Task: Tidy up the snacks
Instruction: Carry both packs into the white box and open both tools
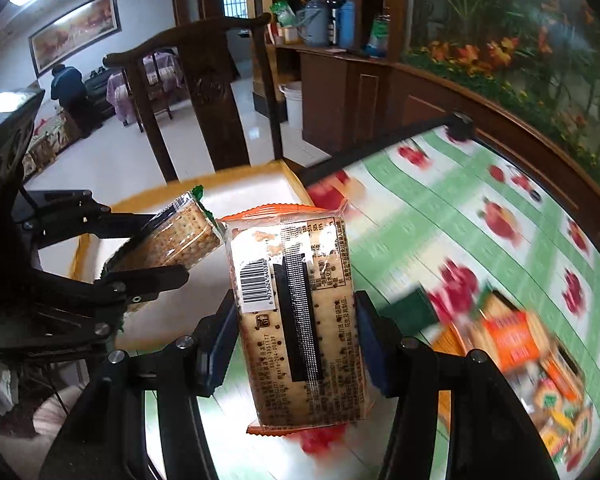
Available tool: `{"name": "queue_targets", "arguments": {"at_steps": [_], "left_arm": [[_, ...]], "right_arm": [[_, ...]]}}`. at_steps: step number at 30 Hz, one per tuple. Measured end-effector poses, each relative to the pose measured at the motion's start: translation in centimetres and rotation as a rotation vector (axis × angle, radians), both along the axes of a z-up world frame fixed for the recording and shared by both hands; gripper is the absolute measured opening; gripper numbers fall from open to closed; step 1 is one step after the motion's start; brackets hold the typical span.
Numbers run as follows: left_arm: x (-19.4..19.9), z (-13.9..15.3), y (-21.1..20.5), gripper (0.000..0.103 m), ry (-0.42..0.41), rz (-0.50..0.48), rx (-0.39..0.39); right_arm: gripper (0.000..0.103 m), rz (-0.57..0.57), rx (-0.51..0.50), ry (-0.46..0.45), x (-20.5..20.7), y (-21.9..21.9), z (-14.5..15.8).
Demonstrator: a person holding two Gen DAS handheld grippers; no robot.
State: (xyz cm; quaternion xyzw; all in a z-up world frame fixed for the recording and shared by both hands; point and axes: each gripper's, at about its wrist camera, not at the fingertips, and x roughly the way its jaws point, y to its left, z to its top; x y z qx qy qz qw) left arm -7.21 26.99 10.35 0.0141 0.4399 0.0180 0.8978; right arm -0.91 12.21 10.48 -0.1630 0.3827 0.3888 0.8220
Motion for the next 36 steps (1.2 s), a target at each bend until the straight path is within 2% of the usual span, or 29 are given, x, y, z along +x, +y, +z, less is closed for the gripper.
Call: {"name": "queue_targets", "arguments": {"at_steps": [3, 6, 12, 14, 18, 25, 26, 27, 28, 29, 31, 36], "left_arm": [[1.7, -1.5, 2.2, 0.048, 0.032, 0.068, 0.011], [2.9, -3.5, 4.4, 0.048, 0.077, 0.123, -0.037], [4.2, -5.8, 5.3, 0.048, 0.122, 0.152, -0.070], [4.6, -6.2, 5.0, 0.048, 0.130, 0.159, -0.049], [5.3, -6.8, 4.7, 0.048, 0.146, 0.157, -0.090], [5.9, -7.6, 3.6, 0.049, 0.161, 0.164, -0.022], [5.7, -7.5, 3.7, 0.051, 0.160, 0.172, -0.016], [5.6, -7.5, 3.8, 0.059, 0.158, 0.182, -0.018], [5.6, -7.4, 3.9, 0.074, 0.156, 0.191, -0.023], [5.4, -7.2, 4.1, 0.079, 0.148, 0.201, -0.034], [5.0, -6.9, 4.3, 0.081, 0.135, 0.212, -0.045], [3.8, -6.2, 4.2, 0.081, 0.118, 0.237, -0.057]], "right_arm": [[0.056, 0.006, 0.020, 0.028, 1.4, 2.7, -0.2], [0.056, -0.006, 0.022, 0.064, 3.0, 5.0, -1.4], [0.056, -0.020, -0.022, 0.160, 5.7, 7.5, -5.7], [0.056, -0.027, -0.035, 0.169, 5.8, 7.7, -6.5], [0.056, -0.059, -0.031, 0.186, 6.7, 7.0, -7.1], [0.058, -0.081, 0.015, 0.232, 6.6, 6.4, -7.0], [0.059, -0.086, 0.022, 0.241, 6.8, 6.3, -7.1], [0.061, -0.093, 0.038, 0.255, 6.8, 6.0, -7.1], [0.063, -0.096, 0.053, 0.266, 6.9, 5.9, -7.0], [0.064, -0.099, 0.070, 0.277, 7.0, 5.7, -7.0], [0.065, -0.105, 0.119, 0.295, 7.0, 5.2, -6.7], [0.065, -0.099, 0.140, 0.269, 6.1, 4.2, -5.7]]}}
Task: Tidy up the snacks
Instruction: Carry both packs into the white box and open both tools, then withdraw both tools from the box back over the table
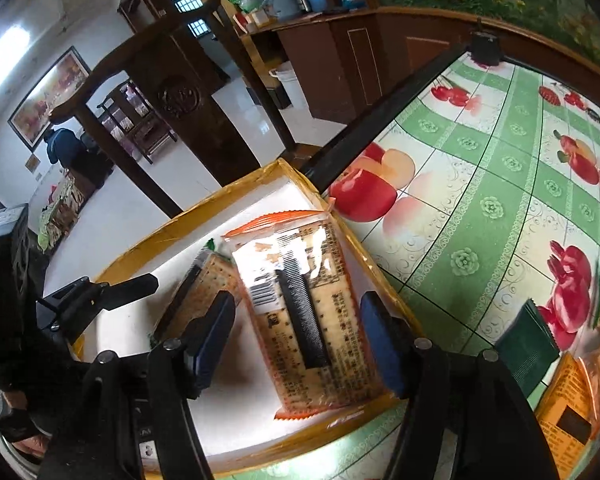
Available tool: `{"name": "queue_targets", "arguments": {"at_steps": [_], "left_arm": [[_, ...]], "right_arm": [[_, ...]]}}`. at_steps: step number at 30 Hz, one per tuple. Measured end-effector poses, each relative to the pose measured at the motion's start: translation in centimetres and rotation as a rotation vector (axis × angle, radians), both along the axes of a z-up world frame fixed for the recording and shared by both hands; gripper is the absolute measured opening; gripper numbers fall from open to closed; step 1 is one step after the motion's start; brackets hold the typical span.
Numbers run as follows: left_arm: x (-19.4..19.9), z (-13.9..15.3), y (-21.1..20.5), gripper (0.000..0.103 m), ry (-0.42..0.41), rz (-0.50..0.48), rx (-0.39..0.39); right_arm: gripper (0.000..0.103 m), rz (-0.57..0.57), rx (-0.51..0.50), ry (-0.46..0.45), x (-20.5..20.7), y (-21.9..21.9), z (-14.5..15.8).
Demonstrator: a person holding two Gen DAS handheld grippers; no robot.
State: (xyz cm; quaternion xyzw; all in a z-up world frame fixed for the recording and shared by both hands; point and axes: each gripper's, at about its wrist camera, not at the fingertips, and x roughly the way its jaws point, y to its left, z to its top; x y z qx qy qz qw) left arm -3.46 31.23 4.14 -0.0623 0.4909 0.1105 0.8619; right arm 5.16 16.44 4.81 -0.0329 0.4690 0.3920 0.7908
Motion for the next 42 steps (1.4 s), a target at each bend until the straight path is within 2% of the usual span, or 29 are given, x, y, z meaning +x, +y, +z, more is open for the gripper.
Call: {"name": "queue_targets", "arguments": {"at_steps": [5, 7, 12, 16, 22, 28, 34, 42], "left_arm": [[-1.0, 0.0, -0.3, 0.081, -0.005, 0.011, 0.015], [-1.5, 0.1, -0.2, 0.081, -0.008, 0.023, 0.003], [-2.6, 1.4, 0.1, 0.081, -0.042, 0.046, 0.008], [-3.1, 2.0, -0.4, 0.081, -0.059, 0.043, 0.022], [-3.8, 3.1, -3.3, 0.082, -0.110, 0.000, 0.062], [-4.1, 4.1, -7.4, 0.086, -0.165, -0.051, 0.112], [-4.0, 4.0, -11.6, 0.086, -0.181, -0.122, 0.078], [-3.3, 3.3, -16.5, 0.087, -0.170, -0.206, 0.031]], "right_arm": [[0.067, -0.003, 0.022, -0.025, -1.0, -1.1, 0.8], [0.072, 0.001, 0.038, 0.007, -0.5, -0.9, 0.2], [0.072, 0.031, 0.042, 0.038, -1.0, 0.5, -0.7], [0.072, 0.026, 0.018, -0.047, -2.5, -0.2, 0.7], [0.072, -0.019, 0.021, -0.122, -4.8, -4.7, 2.6], [0.072, -0.096, -0.013, -0.167, -6.8, -9.3, 2.4], [0.073, -0.200, -0.011, -0.174, -8.1, -15.0, 2.3], [0.073, -0.334, -0.061, -0.183, -9.8, -22.3, 1.9]]}}
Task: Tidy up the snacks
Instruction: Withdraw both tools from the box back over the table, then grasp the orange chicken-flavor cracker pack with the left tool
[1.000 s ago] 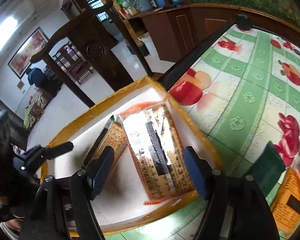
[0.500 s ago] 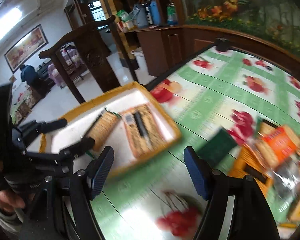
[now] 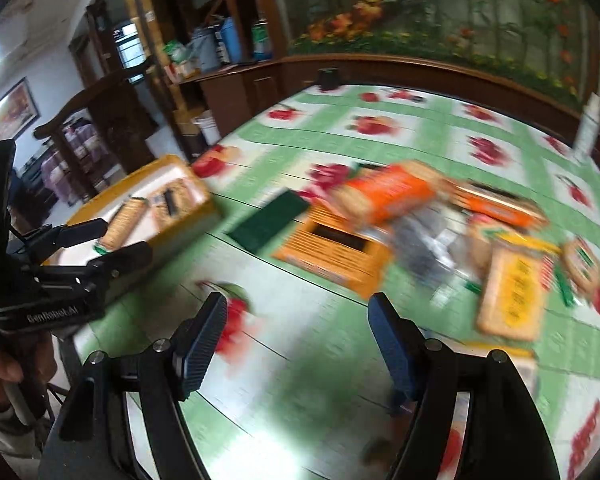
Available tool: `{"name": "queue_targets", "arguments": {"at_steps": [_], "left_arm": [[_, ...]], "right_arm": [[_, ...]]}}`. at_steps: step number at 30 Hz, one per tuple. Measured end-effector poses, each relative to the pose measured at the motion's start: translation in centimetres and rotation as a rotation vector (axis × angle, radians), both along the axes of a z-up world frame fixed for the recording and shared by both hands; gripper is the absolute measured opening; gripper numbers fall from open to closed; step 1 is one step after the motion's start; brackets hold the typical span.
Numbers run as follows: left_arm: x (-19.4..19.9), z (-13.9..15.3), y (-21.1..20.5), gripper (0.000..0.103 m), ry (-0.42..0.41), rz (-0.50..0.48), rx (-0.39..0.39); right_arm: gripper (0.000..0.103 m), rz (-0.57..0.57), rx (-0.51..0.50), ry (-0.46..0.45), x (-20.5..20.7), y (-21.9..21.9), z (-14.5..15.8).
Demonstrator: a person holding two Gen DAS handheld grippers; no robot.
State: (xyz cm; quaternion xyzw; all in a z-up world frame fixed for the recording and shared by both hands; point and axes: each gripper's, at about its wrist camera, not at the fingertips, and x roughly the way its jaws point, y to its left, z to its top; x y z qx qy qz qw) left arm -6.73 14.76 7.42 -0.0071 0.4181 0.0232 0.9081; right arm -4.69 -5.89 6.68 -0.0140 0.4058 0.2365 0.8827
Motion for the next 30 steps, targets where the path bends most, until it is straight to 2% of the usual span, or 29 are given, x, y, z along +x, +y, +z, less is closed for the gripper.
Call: {"name": "queue_targets", "arguments": {"at_steps": [8, 17, 30], "left_arm": [[1.6, -0.6, -3.0, 0.087, 0.031, -0.053, -0.024], [5.1, -0.3, -5.0, 0.087, 0.047, -0.114, -0.038], [12.6, -0.8, -9.4, 0.087, 0.087, -0.245, -0.033]], "right_arm": [[0.073, -0.118, 0.048, 0.038, -0.1, -5.4, -0.8], [0.073, -0.140, 0.083, 0.047, 0.0, -7.8, -1.5], [0.073, -0.096, 0.026, 0.032, 2.6, -6.9, -0.9]]}}
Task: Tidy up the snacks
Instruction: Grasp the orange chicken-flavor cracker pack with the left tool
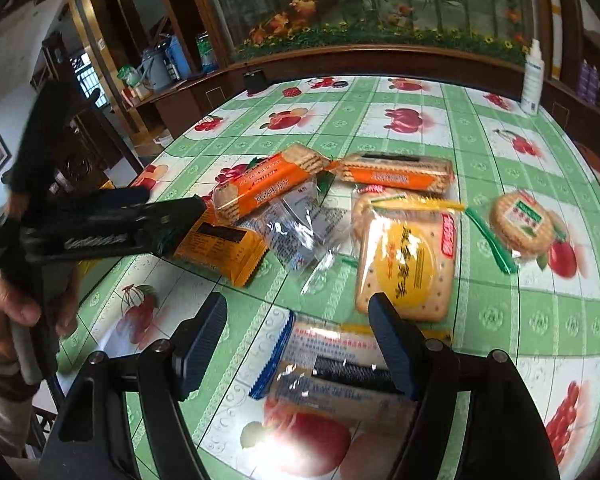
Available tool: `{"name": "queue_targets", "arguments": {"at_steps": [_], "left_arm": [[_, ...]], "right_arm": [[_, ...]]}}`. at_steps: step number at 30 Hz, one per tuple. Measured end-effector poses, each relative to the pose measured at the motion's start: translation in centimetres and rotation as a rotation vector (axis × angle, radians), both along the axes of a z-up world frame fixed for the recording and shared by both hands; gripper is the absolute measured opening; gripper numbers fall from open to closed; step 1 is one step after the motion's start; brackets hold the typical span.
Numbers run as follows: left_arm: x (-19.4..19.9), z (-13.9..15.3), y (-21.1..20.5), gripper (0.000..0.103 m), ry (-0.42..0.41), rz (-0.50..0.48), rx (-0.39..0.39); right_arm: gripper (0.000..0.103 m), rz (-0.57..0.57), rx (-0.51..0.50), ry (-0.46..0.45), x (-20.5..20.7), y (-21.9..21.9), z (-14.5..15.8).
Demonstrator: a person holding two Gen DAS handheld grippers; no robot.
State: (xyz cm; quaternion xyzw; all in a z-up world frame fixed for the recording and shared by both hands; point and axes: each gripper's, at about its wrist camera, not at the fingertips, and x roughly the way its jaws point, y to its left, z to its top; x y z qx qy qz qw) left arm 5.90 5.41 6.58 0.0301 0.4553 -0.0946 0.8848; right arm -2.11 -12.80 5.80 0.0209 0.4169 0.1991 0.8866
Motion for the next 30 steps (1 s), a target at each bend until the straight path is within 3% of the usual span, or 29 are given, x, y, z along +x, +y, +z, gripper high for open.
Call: {"name": "queue_targets", "arguments": {"at_steps": [8, 23, 24, 27, 30], "left_arm": [[3.9, -0.5, -2.2, 0.087, 0.042, -0.142, -0.017], [7.6, -2.9, -2.9, 0.086, 0.128, -0.222, -0.095], [7.6, -3.0, -2.9, 0.085, 0.129, -0.222, -0.095], [7.7, -3.1, -2.7, 0.064, 0.135, -0.228, -0.097], [7.3, -3.1, -2.7, 0.063, 0.122, -0.236, -0.068]], "right_arm": [[0.073, -0.008, 0.016, 0.021, 1.1, -1.2, -0.5], [0.073, 0.028, -0.008, 0.027, 3.2, -0.6, -0.7], [0.073, 0.031, -0.014, 0.025, 3.3, -0.5, -0.7], [0.073, 0.046, -0.030, 0.014, 3.6, 0.1, -0.7], [0.073, 0.082, -0.073, -0.012, 4.0, 1.1, -0.5]]}}
